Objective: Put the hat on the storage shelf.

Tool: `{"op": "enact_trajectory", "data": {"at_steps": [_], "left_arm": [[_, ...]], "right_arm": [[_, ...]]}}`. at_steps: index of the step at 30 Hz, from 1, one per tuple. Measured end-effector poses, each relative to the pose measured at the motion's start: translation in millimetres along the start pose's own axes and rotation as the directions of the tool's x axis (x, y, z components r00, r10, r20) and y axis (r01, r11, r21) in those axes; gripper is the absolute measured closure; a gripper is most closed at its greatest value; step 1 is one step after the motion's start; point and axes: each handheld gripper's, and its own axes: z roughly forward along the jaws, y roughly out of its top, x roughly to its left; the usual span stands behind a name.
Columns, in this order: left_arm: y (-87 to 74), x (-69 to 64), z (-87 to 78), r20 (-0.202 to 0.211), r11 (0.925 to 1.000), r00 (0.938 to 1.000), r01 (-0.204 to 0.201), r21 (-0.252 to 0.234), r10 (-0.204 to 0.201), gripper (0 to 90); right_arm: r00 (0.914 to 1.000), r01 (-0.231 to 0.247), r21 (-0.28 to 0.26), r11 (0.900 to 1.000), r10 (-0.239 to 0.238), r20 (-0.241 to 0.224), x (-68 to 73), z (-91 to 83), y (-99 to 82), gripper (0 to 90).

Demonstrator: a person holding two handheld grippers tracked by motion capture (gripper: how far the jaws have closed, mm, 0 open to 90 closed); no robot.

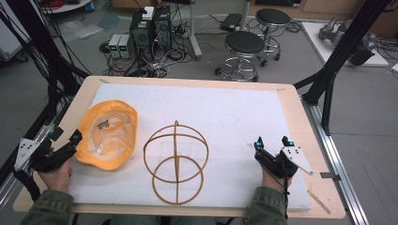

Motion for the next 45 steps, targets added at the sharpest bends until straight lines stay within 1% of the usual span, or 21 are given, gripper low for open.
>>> {"op": "enact_trajectory", "data": {"at_steps": [1, 3, 6, 12, 15, 19, 22, 23, 25, 26, 27, 28, 31, 32, 33, 37, 39, 41, 42, 44, 45], "left_arm": [[0.9, -0.9, 0.3, 0.007, 0.9999, 0.9998, 0.017, -0.002, -0.017, 25.6], [4.0, -4.1, 1.4, 0.020, 0.9998, 0.9996, 0.020, 0.001, -0.020, 25.6], [12.4, -11.2, 3.3, 0.031, 0.9999, 0.9994, -0.016, 0.000, 0.016, 25.1], [27.0, -10.6, 8.2, 0.034, 0.9994, 0.9991, -0.027, 0.024, 0.026, 20.5], [38.1, -7.3, 17.4, 0.059, 0.9964, 0.9977, -0.038, 0.076, 0.034, 20.9], [45.5, -7.6, 28.1, 0.083, 0.9921, 0.9959, -0.046, 0.116, 0.037, 20.9], [48.6, -11.3, 41.3, 0.120, 0.9807, 0.9915, -0.071, 0.182, 0.049, 20.7], [48.6, -11.3, 41.3, 0.120, 0.9807, 0.9915, -0.071, 0.182, 0.049, 20.7], [47.7, -15.3, 50.0, 0.147, 0.9685, 0.9875, -0.089, 0.232, 0.056, 20.7], [47.4, -16.3, 52.6, 0.151, 0.9651, 0.9874, -0.084, 0.248, 0.048, 20.7], [47.4, -16.3, 52.6, 0.151, 0.9651, 0.9874, -0.084, 0.248, 0.048, 20.7], [48.1, -17.6, 56.6, 0.146, 0.9607, 0.9885, -0.079, 0.266, 0.041, 20.7], [48.8, -17.0, 60.2, 0.130, 0.9602, 0.9910, -0.066, 0.272, 0.031, 22.2], [49.4, -14.8, 64.6, 0.119, 0.9518, 0.9926, -0.059, 0.301, 0.024, 22.2], [49.4, -14.8, 64.6, 0.119, 0.9518, 0.9926, -0.059, 0.301, 0.024, 22.6], [48.0, -12.0, 71.2, 0.100, 0.9333, 0.9944, -0.069, 0.353, 0.035, 25.3], [46.6, -11.0, 72.1, 0.078, 0.9213, 0.9966, -0.056, 0.385, 0.028, 29.7], [44.6, -10.2, 72.3, 0.084, 0.9164, 0.9964, -0.047, 0.397, 0.015, 31.3], [44.0, -10.3, 72.4, 0.085, 0.9128, 0.9962, -0.049, 0.406, 0.016, 38.5], [43.2, -11.3, 72.6, 0.086, 0.9022, 0.9957, -0.067, 0.426, 0.033, 42.3], [42.6, -13.2, 71.9, 0.086, 0.8936, 0.9935, -0.105, 0.436, 0.075, 57.7]], "right_arm": [[0.9999, -0.014, -0.007, 0.9999, 0.014, -0.004, 0.9, -0.2, 0.2, 11.5], [0.9999, -0.016, -0.011, 0.9998, 0.016, -0.003, 1.1, -0.6, 0.5, 11.6], [0.9994, -0.035, -0.021, 0.9992, 0.035, -0.007, 1.0, -1.2, 1.1, 11.6], [0.9990, -0.041, -0.019, 0.9990, 0.041, -0.017, 2.4, -0.4, 0.7, 11.5], [0.9989, -0.041, -0.020, 0.9990, 0.040, -0.024, 3.2, -0.4, 0.7, 11.5], [0.9978, -0.057, -0.018, 0.9982, 0.056, -0.035, 5.3, -1.2, 0.7, 11.5], [0.9980, -0.046, -0.019, 0.9988, 0.045, -0.043, 8.6, -0.5, 0.3, 11.5], [0.9979, -0.047, -0.015, 0.9988, 0.046, -0.047, 9.7, -0.4, 0.1, 11.5], [0.9980, -0.041, -0.014, 0.9990, 0.041, -0.048, 10.4, -0.1, 0.1, 11.6], [0.9979, -0.044, -0.013, 0.9990, 0.043, -0.048, 10.5, -0.3, 0.1, 11.6], [0.9979, -0.044, -0.013, 0.9990, 0.043, -0.048, 10.5, -0.3, 0.1, 11.6], [0.9978, -0.049, -0.019, 0.9987, 0.048, -0.046, 10.3, -0.8, 0.4, 11.6], [0.9977, -0.051, -0.022, 0.9985, 0.050, -0.045, 10.3, -1.1, 0.5, 11.6], [0.9976, -0.050, -0.020, 0.9985, 0.049, -0.048, 10.3, -0.8, 0.3, 11.6], [0.9976, -0.050, -0.020, 0.9985, 0.049, -0.048, 10.3, -0.8, 0.3, 11.6], [0.9974, -0.055, -0.015, 0.9984, 0.054, -0.049, 10.2, -0.3, 0.2, 11.6], [0.9974, -0.056, -0.021, 0.9982, 0.055, -0.046, 9.2, -0.3, 0.3, 11.5], [0.9973, -0.057, -0.018, 0.9982, 0.056, -0.047, 9.1, -0.3, 0.3, 11.5], [0.9968, -0.063, -0.011, 0.9979, 0.062, -0.050, 9.5, 0.1, 0.0, 11.6], [0.9968, -0.062, -0.009, 0.9981, 0.061, -0.052, 9.6, 0.6, -0.2, 11.5], [0.9967, -0.061, -0.006, 0.9981, 0.060, -0.054, 10.1, 0.6, -0.4, 11.5]]}}
